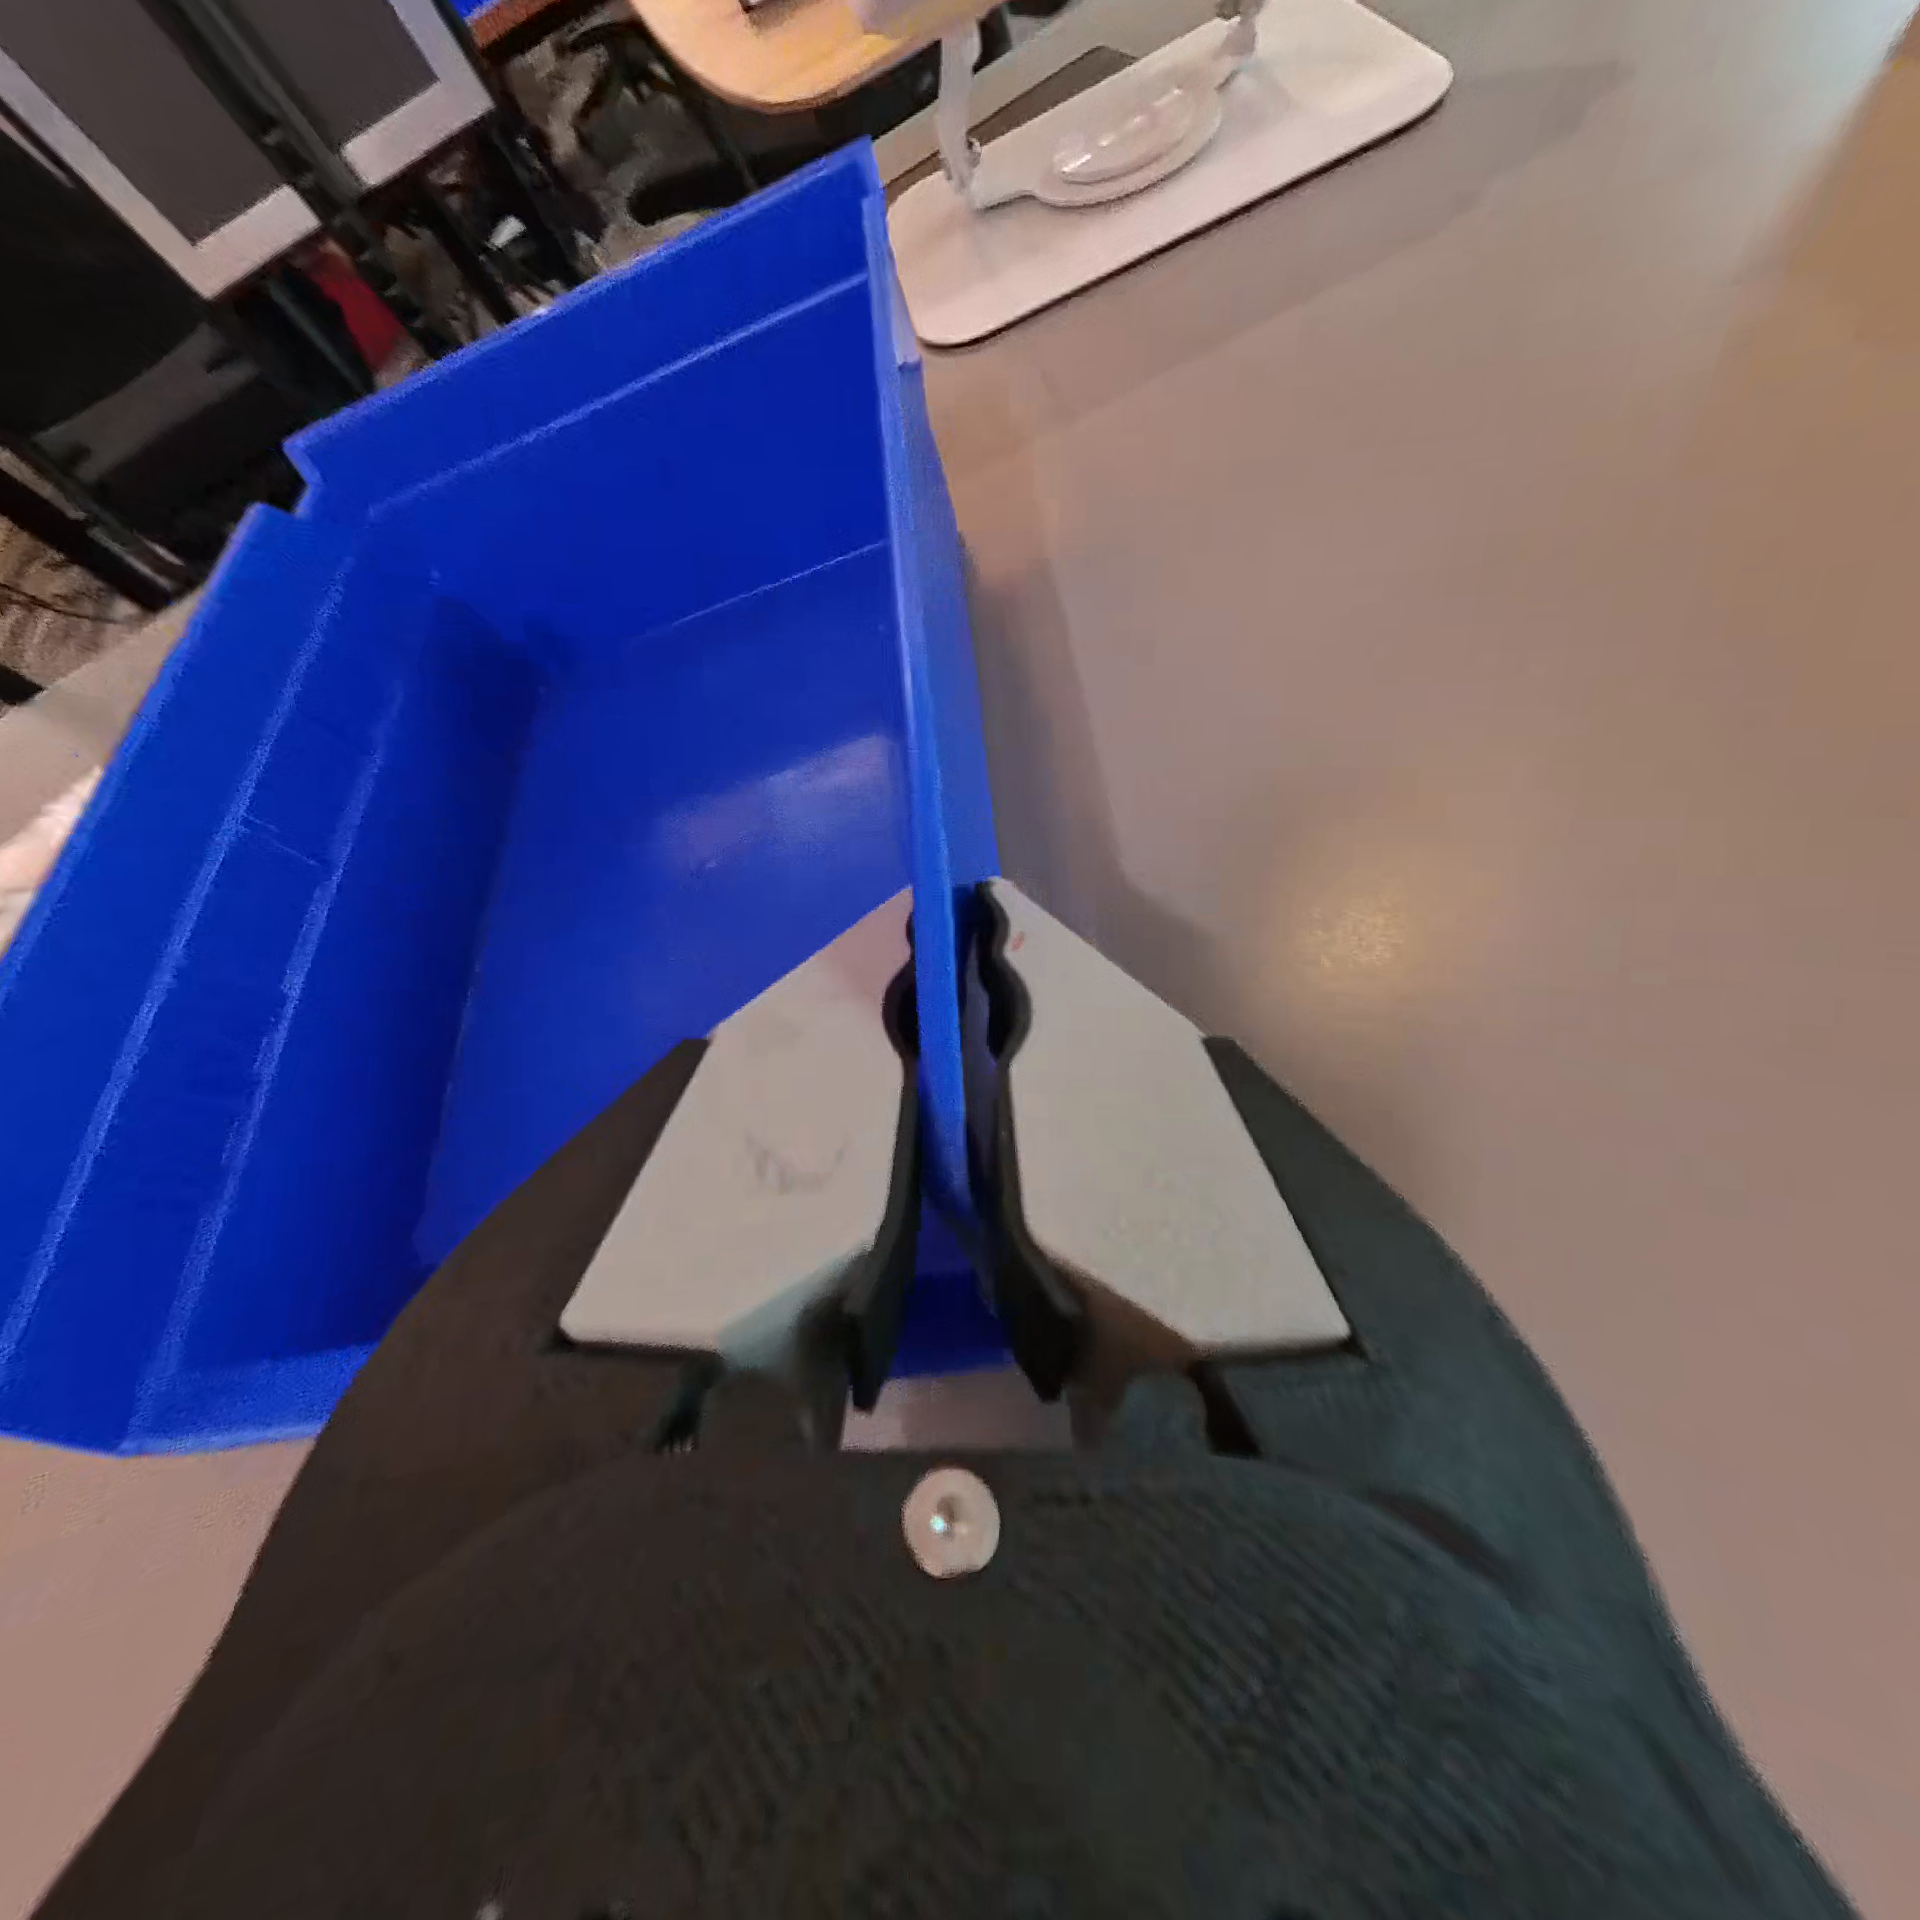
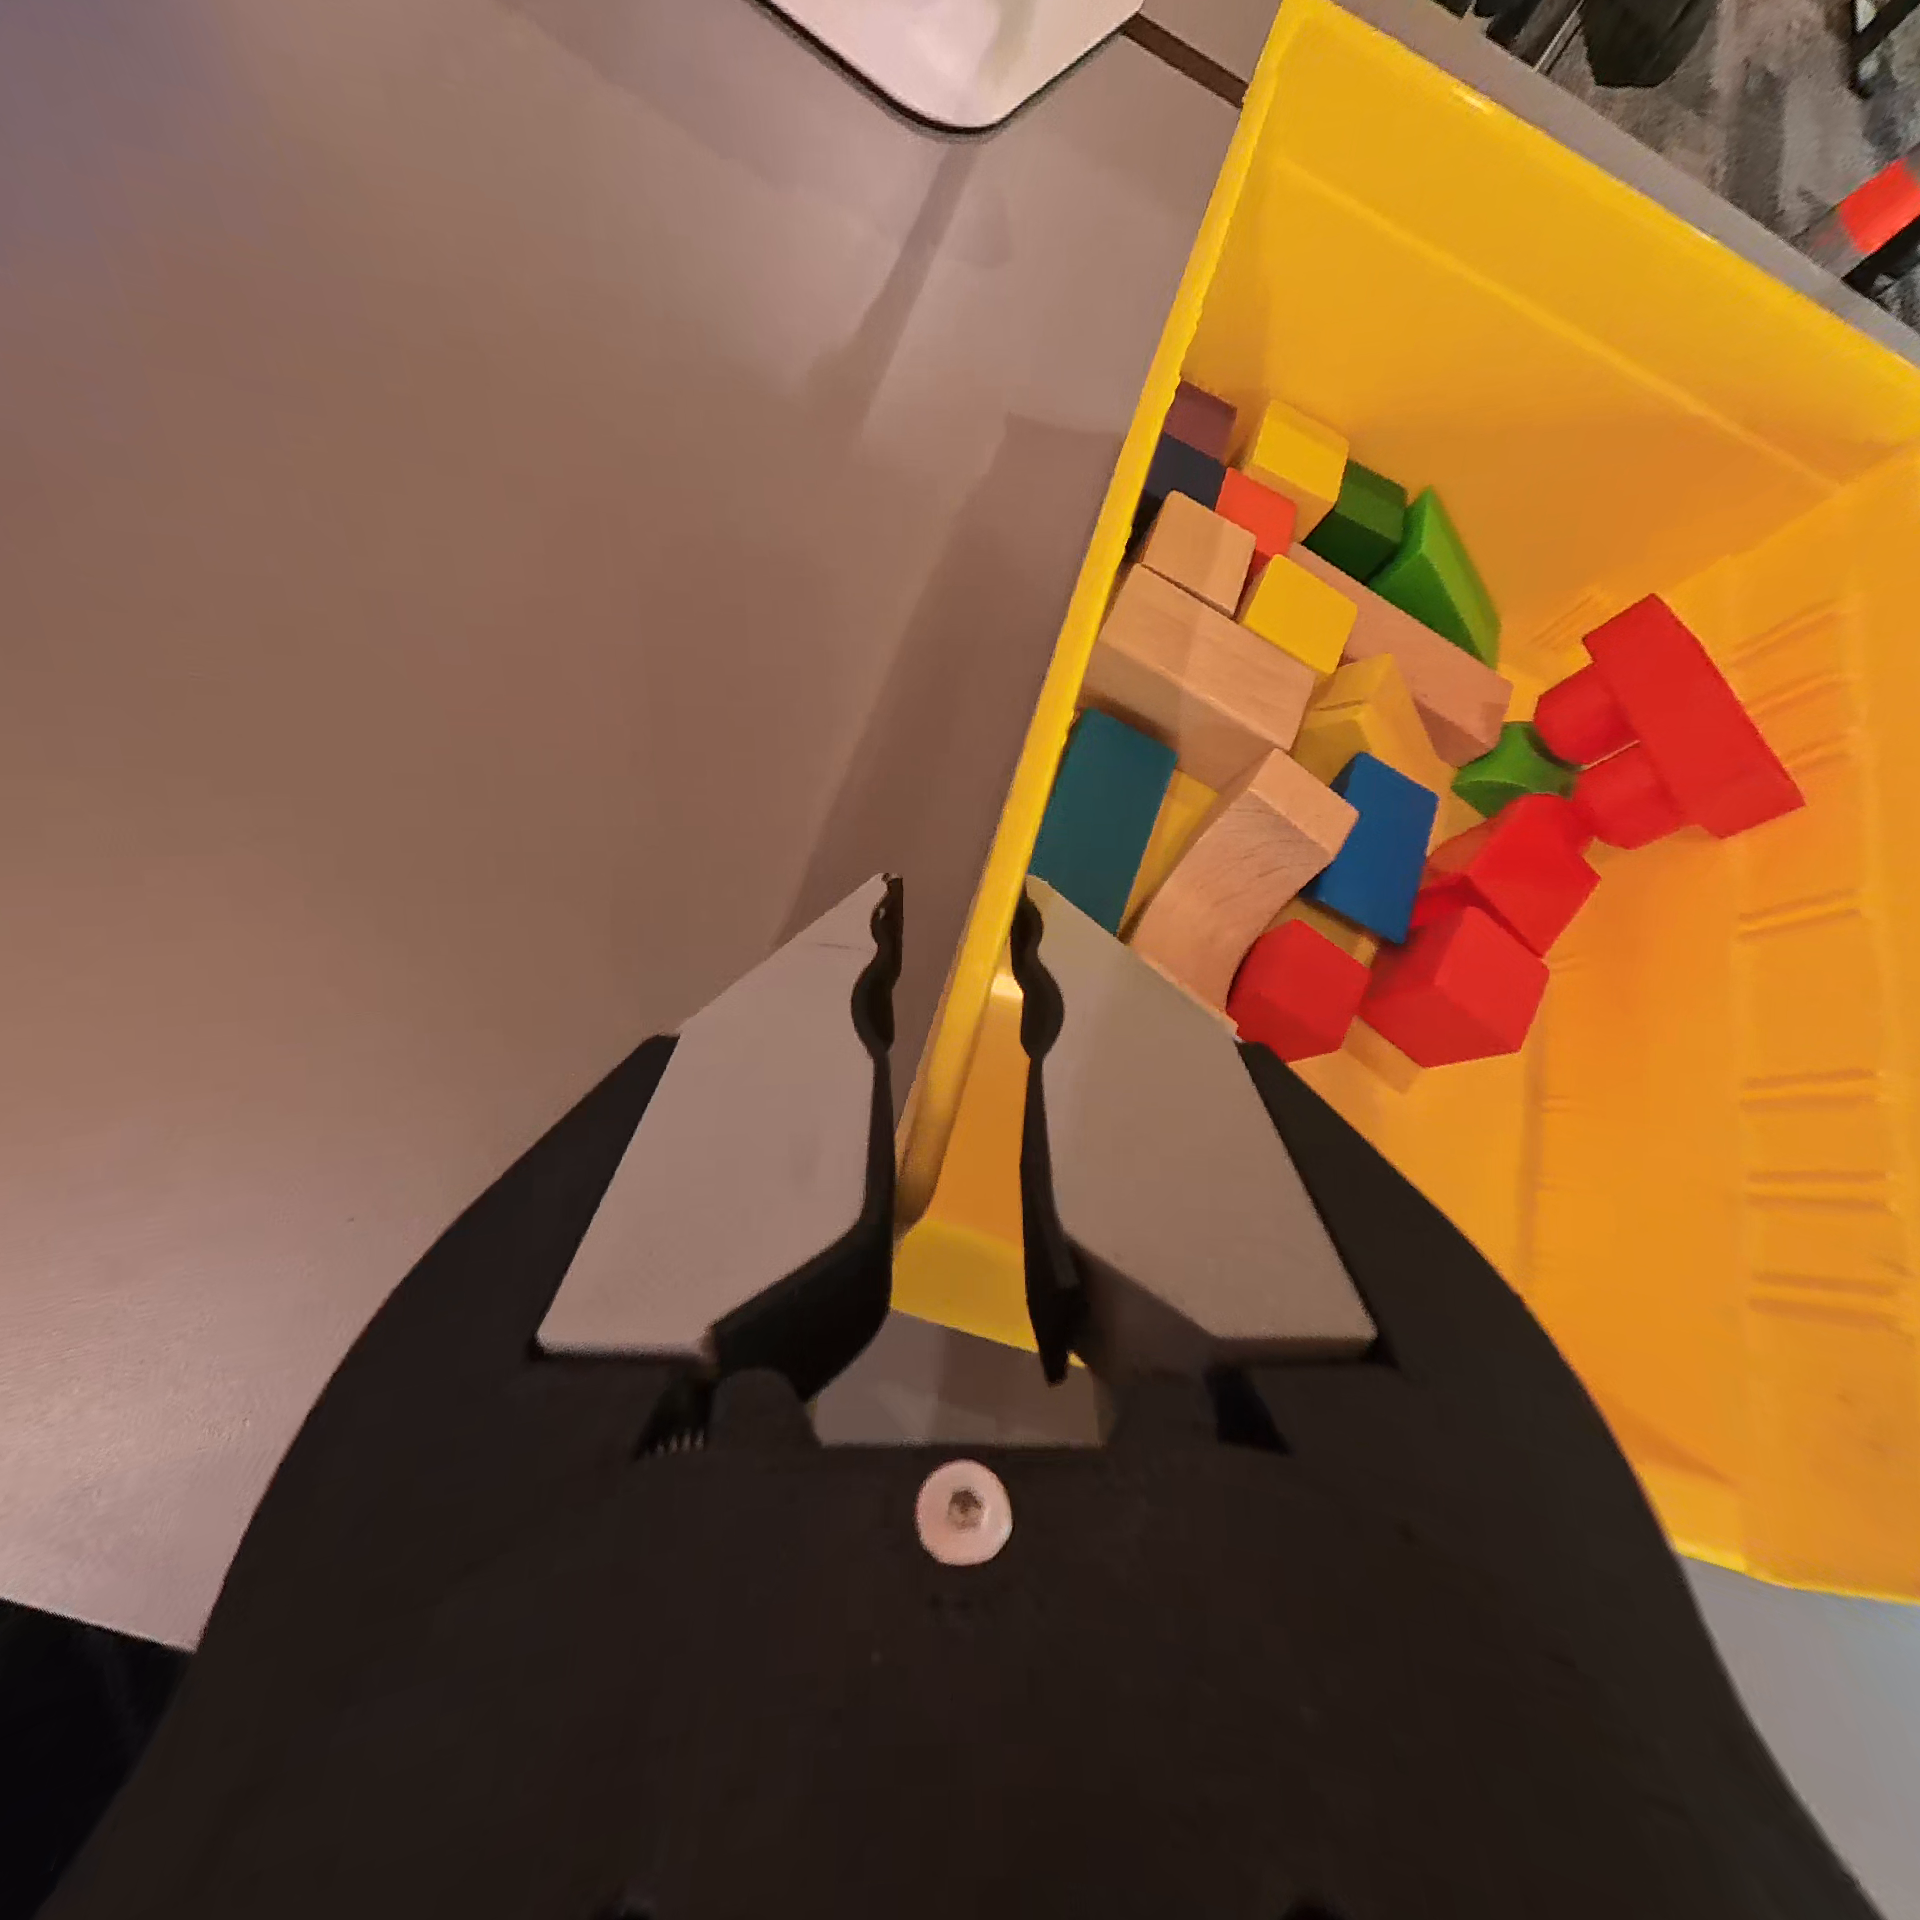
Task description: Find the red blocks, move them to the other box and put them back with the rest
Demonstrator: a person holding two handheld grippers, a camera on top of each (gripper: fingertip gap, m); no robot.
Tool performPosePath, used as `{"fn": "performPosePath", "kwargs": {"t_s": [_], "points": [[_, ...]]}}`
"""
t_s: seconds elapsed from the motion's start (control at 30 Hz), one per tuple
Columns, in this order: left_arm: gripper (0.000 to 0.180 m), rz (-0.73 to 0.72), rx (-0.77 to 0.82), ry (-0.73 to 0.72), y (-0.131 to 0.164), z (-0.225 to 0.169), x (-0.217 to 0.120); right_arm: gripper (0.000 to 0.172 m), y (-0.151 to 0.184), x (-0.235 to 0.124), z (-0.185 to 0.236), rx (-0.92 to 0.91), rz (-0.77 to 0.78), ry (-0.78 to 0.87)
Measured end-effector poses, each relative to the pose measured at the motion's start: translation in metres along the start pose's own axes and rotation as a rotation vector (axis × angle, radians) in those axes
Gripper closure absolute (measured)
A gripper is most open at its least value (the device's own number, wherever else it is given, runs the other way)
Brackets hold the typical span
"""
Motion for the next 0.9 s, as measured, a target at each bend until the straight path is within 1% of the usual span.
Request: {"fn": "performPosePath", "kwargs": {"t_s": [0.03, 0.1, 0.2, 0.3, 0.4, 0.5, 0.57, 0.67, 0.8, 0.9], "points": [[0.178, 0.002, -0.037, 0.048, 0.001, 0.002, -0.001, 0.156, 0.002, -0.001, -0.001, -0.003, 0.009, 0.0], [0.178, -0.007, -0.032, 0.049, 0.0, 0.01, -0.004, 0.159, 0.006, -0.002, -0.008, 0.005, 0.022, -0.002], [0.178, -0.027, -0.078, 0.061, -0.004, 0.023, -0.014, 0.169, 0.017, -0.004, -0.027, 0.031, 0.033, 0.014], [0.177, -0.109, -0.14, 0.078, -0.017, 0.038, -0.034, 0.17, 0.023, -0.006, -0.036, 0.099, 0.014, -0.027], [0.177, -0.155, -0.116, 0.03, -0.027, 0.05, -0.052, 0.17, 0.016, -0.007, -0.028, 0.082, 0.005, -0.025], [0.177, -0.186, -0.07, -0.047, -0.035, 0.056, -0.068, 0.17, 0.001, -0.004, -0.005, 0.033, 0.007, 0.002], [0.177, -0.21, -0.069, -0.053, -0.042, 0.058, -0.082, 0.168, -0.009, -0.001, 0.014, 0.041, -0.014, -0.017], [0.177, -0.245, -0.08, -0.03, -0.051, 0.058, -0.098, 0.169, -0.028, 0.001, 0.046, 0.054, -0.041, -0.043], [0.177, -0.275, -0.077, -0.015, -0.057, 0.058, -0.112, 0.166, -0.063, 0.004, 0.104, 0.029, -0.049, -0.098], [0.177, -0.285, -0.081, -0.008, -0.058, 0.062, -0.121, 0.16, -0.094, 0.006, 0.157, -0.03, -0.068, -0.169]]}}
Point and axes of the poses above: each gripper's, where its closed fingertips meet, x out along the fingers, y out of its underside, z = x × y across the jaws, the point moved 4 cm from there along -x, back along the fingers, and after that the axes turned 8 degrees about -x, right-handed, at the moved point
